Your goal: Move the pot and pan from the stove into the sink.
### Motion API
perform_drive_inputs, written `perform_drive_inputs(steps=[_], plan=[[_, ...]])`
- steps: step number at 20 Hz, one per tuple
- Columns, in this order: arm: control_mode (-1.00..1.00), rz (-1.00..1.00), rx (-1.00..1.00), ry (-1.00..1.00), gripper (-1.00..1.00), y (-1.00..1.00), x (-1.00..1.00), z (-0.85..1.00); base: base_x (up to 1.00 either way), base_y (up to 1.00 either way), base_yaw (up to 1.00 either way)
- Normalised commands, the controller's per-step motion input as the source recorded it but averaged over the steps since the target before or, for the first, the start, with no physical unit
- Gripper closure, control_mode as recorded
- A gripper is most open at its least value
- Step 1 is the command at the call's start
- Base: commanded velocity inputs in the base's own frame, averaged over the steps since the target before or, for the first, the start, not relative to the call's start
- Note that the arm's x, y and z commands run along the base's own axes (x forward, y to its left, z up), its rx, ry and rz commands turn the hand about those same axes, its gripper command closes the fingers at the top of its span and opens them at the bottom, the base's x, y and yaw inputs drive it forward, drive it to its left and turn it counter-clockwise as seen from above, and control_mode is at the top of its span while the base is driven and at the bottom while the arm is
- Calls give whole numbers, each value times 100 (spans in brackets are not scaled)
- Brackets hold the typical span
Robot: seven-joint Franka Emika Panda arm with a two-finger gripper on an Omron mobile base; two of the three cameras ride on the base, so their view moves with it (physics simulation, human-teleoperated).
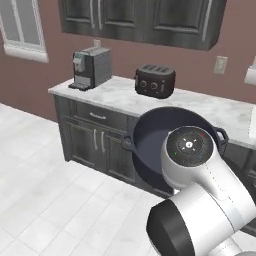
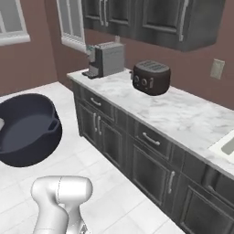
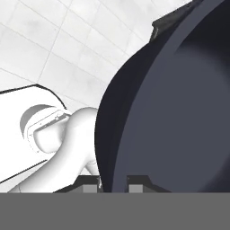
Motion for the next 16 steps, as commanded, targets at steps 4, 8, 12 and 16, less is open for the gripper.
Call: perform_drive_inputs(steps=[4, 8, 12, 16], plan=[[100, 0, 0, 0, 100, 0, 0, 0, 0, -12, -50], [100, 0, 0, 0, 100, 0, 0, 0, 0, -13, -49], [100, 0, 0, 0, 100, 0, 0, 0, 0, -15, -49], [100, 0, 0, 0, 100, 0, 0, 0, 0, -17, -48]])
